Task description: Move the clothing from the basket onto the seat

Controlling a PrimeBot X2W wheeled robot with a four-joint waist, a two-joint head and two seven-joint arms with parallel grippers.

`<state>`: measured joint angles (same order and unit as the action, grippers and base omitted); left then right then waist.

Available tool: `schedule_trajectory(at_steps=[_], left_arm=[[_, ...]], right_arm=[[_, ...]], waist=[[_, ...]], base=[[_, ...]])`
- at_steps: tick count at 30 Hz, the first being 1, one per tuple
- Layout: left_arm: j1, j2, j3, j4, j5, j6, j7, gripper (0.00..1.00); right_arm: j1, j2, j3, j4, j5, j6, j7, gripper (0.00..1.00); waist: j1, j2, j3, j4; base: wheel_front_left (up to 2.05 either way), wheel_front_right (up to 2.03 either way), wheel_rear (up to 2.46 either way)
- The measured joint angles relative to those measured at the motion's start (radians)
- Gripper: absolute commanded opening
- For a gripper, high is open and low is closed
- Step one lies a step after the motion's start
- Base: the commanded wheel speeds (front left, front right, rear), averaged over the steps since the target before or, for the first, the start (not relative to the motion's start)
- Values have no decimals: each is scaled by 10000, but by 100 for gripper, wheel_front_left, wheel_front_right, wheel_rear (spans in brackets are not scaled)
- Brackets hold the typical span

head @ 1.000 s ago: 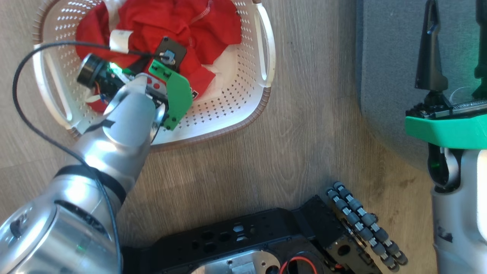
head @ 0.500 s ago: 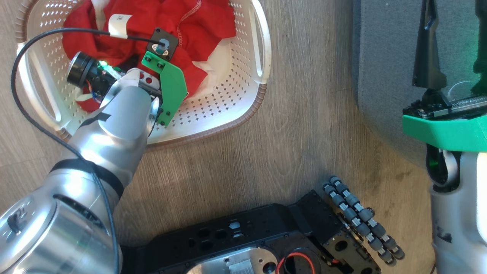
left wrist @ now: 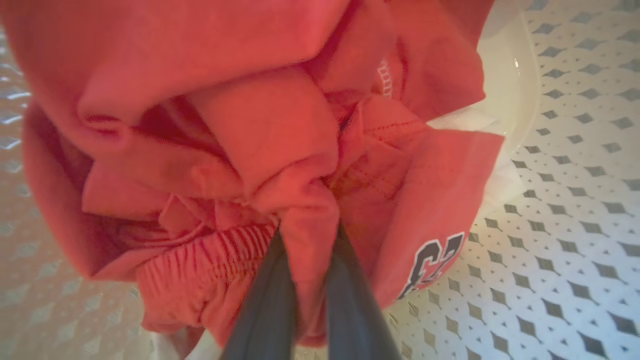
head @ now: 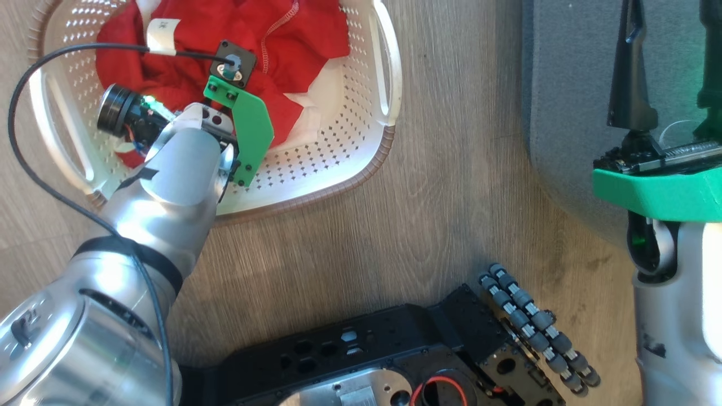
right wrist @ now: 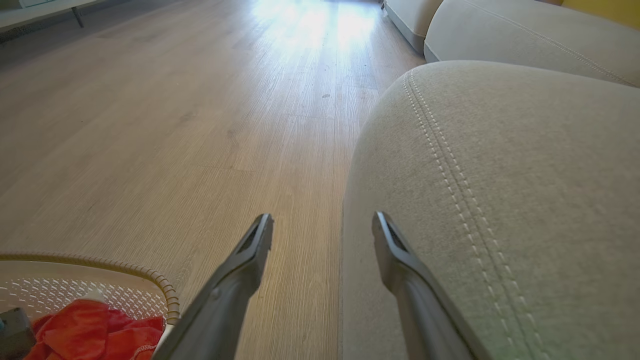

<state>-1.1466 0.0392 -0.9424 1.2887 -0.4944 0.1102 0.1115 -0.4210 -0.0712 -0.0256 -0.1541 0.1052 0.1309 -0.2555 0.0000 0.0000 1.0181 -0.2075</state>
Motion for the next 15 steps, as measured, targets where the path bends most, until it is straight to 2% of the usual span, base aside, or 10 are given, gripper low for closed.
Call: schedule_trajectory(at_steps=[5, 15], left_arm=[[75, 2, 75, 71, -276, 104, -458, 0], [1602, 2, 445, 77, -1156, 163, -1705, 0]], right_arm=[[-53, 8, -13, 184, -71, 0, 0, 100], [37, 36, -48, 930, -86, 0, 0, 100]], waist=[[0, 0, -406, 52], [0, 0, -2213, 76]], base=[[0, 0, 0], [0, 0, 0]])
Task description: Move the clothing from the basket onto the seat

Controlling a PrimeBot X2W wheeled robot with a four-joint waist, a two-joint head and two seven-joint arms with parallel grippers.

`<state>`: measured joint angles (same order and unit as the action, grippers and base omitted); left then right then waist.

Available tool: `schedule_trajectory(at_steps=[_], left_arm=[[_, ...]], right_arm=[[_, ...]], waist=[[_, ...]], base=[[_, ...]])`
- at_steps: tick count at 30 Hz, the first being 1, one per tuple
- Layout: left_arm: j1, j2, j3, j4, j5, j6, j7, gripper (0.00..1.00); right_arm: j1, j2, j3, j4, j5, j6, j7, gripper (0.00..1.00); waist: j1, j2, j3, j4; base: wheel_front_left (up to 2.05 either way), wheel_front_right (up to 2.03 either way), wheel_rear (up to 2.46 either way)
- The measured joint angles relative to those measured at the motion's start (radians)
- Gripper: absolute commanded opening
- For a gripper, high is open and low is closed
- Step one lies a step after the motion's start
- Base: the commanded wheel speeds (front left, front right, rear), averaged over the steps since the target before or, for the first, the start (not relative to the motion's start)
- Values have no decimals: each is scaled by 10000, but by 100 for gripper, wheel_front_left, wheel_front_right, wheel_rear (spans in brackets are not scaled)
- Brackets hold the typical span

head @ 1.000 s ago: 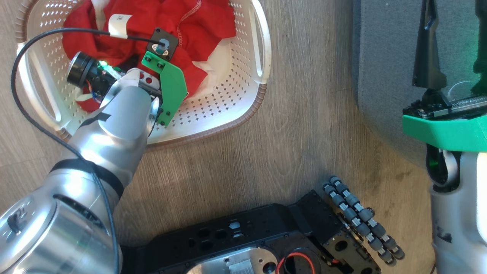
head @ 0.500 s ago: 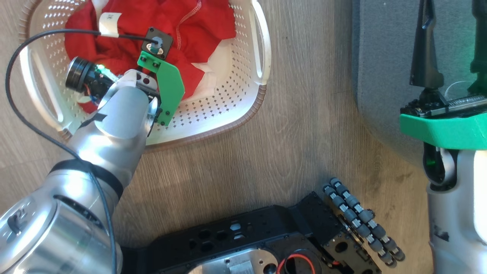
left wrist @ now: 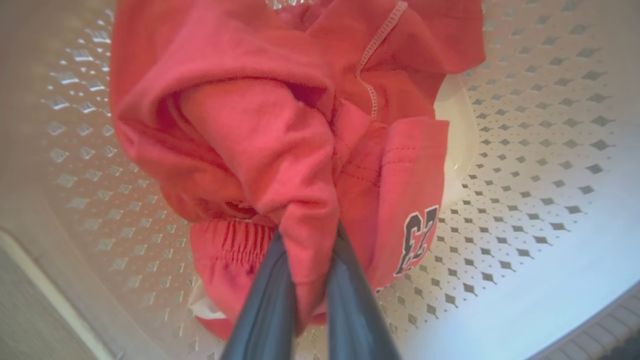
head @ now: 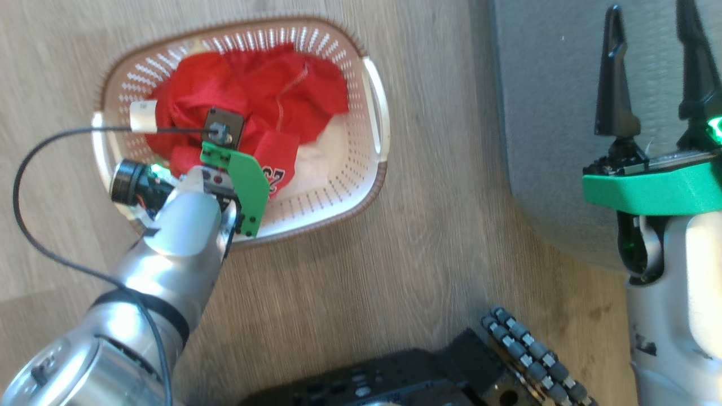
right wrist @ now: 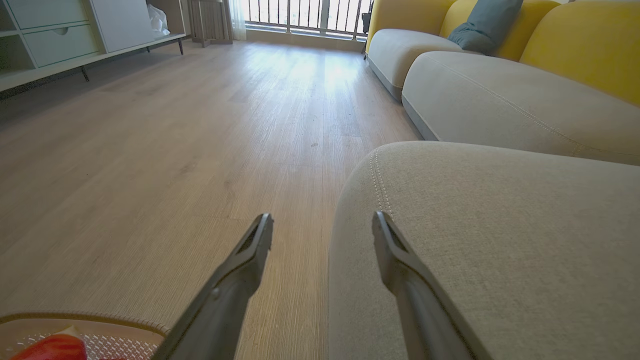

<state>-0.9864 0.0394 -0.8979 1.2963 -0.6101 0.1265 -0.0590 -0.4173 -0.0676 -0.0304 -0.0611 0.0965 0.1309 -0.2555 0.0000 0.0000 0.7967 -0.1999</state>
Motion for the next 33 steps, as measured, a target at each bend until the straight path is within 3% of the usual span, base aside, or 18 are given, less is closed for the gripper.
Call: schedule_trajectory(at_steps=[18, 25, 33], left_arm=[[1810, -6, 46, -1049, -773, -84, -1889, 0], [2807, 65, 1496, -3285, -113, 360, -1891, 0], [4276, 67, 3290, -5603, 1325, 165, -1891, 0]], right_arm=[[1335, 0, 167, 1120, -54, 0, 0, 100], [1993, 10, 295, 1292, 58, 0, 0, 100], [2529, 17, 349, 1521, 12, -2, 0, 100]], waist=[[-1, 0, -3647, 508], [-1, 1, -4889, 777], [-1, 1, -6229, 1029]], base=[[0, 0, 0], [0, 0, 0], [0, 0, 0]])
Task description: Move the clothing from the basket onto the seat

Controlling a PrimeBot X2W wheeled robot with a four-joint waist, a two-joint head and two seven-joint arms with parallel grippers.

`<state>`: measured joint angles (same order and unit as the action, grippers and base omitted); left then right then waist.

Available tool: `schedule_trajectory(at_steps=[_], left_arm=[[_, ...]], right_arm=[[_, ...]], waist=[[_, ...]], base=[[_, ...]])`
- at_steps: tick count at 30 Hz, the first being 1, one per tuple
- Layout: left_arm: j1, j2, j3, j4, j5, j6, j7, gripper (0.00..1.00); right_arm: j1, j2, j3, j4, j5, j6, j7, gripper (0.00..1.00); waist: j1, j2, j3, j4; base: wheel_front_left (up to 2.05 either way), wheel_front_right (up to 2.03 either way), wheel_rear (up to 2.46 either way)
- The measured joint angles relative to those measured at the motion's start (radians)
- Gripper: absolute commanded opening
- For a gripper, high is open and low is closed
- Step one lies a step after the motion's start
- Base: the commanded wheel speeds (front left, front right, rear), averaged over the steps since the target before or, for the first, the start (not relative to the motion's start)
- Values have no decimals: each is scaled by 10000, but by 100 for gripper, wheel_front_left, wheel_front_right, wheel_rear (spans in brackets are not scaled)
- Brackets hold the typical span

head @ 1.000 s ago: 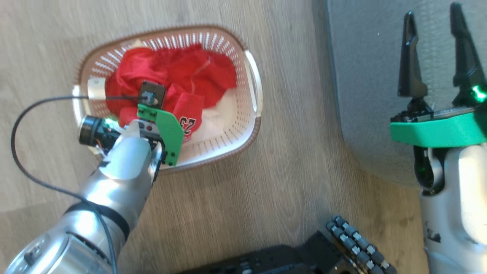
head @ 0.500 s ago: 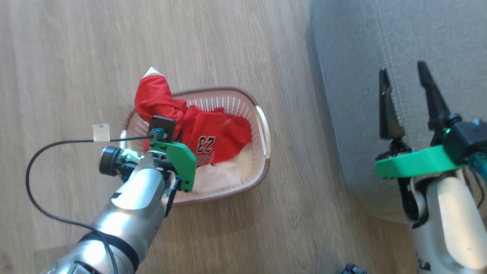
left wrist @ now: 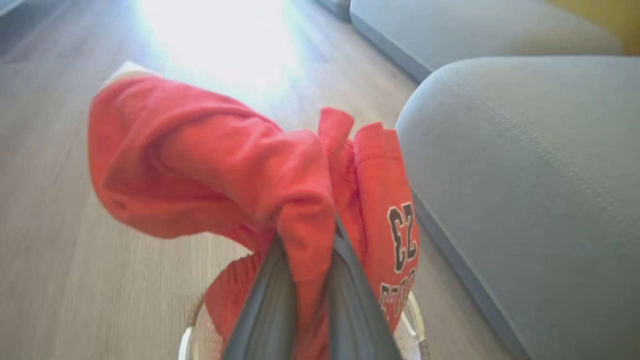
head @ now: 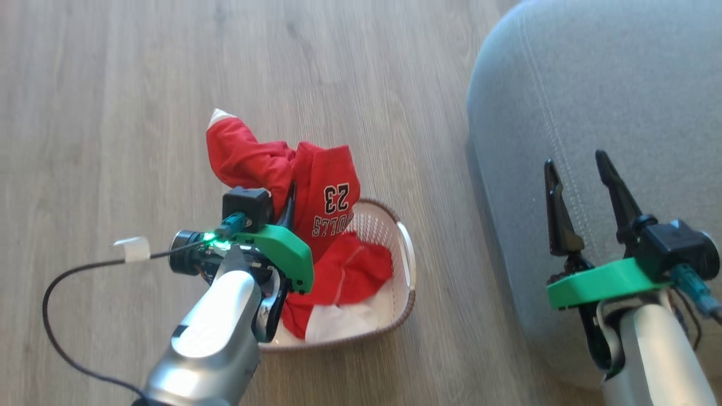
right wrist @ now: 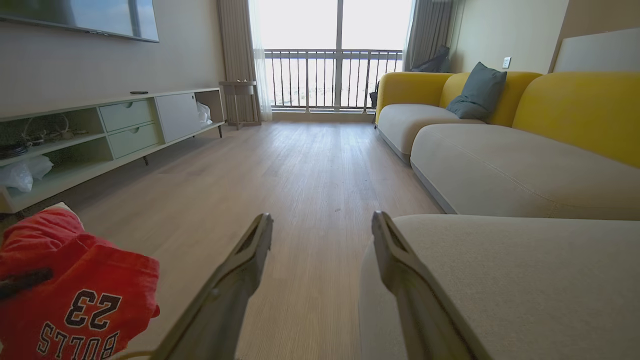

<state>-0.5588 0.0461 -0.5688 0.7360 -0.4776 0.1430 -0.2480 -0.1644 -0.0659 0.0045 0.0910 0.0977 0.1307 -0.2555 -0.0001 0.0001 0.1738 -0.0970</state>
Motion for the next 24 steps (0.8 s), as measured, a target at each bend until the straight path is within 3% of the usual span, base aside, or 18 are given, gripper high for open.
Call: schedule_trajectory(at_steps=[14, 24], left_arm=[[1691, -48, 2069, -3582, 1893, -662, -10, 0], [1990, -46, 1812, -6288, 1856, -882, -13, 0]], right_arm=[[838, 65, 40, 173, 0, 0, 0, 100], [1017, 107, 50, 163, -15, 0, 0, 100]], waist=[[0, -1, -1493, 184], [0, -1, -1816, 356]], base=[[0, 0, 0], [0, 0, 0]])
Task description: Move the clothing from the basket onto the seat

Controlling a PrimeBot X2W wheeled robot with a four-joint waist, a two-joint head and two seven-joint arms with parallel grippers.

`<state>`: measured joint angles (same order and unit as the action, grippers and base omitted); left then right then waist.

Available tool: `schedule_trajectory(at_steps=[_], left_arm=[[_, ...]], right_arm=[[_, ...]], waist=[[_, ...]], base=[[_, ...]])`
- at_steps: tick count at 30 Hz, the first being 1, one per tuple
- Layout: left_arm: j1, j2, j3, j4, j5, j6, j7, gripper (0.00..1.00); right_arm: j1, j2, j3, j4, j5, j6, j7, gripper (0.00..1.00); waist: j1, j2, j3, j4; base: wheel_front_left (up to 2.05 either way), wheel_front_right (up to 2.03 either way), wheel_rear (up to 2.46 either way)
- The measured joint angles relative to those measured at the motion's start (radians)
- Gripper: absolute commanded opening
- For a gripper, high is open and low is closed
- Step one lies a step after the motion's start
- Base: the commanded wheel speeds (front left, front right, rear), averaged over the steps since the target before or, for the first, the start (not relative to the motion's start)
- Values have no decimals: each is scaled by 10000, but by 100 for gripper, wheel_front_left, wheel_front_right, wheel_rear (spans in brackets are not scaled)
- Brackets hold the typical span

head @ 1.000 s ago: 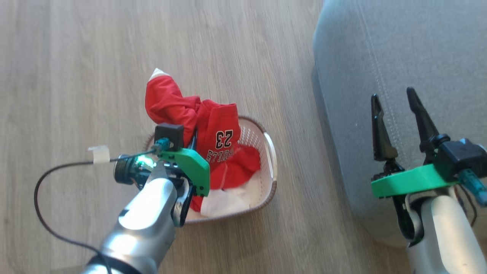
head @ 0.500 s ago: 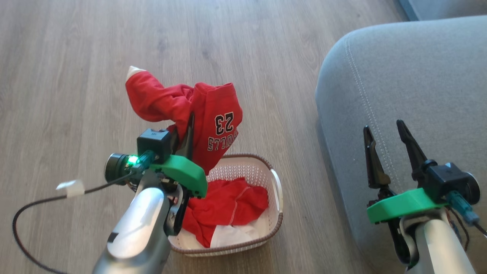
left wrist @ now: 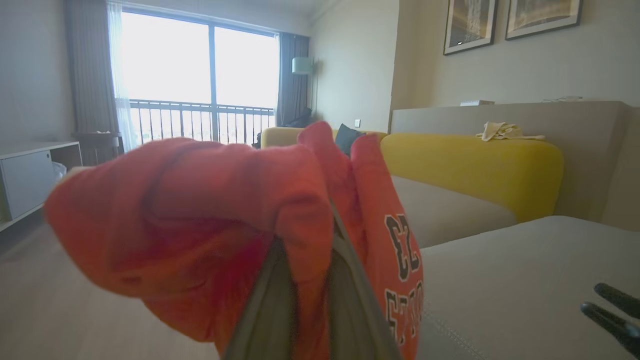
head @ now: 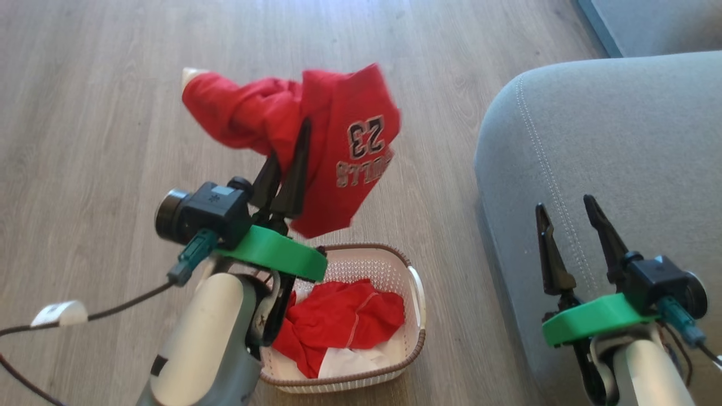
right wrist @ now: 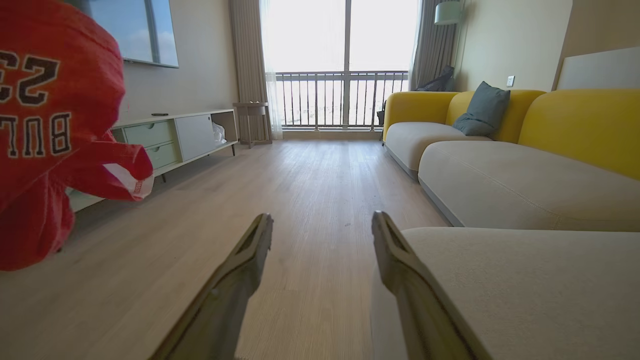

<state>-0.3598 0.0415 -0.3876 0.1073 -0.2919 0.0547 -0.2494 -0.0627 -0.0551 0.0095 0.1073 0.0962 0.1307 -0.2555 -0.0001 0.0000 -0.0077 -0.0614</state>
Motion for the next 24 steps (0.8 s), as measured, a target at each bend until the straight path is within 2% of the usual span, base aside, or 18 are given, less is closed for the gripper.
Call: schedule_trajectory(at_steps=[4, 11, 24], left_arm=[[-1, 8, -280, -1103, 117, -174, -29, 0], [125, 6, -660, -2251, 94, -171, -29, 0], [151, 8, -761, -2460, 4, -167, -29, 0]], right_arm=[[342, 15, 25, 0, -77, 0, 0, 100], [399, 21, 161, 6, -75, 0, 0, 100], [400, 23, 353, -274, 15, 0, 0, 100]], waist=[[0, 0, -98, 113], [0, 0, -247, 219], [0, 0, -87, 160]], base=[[0, 0, 0], [0, 0, 0], [0, 0, 0]])
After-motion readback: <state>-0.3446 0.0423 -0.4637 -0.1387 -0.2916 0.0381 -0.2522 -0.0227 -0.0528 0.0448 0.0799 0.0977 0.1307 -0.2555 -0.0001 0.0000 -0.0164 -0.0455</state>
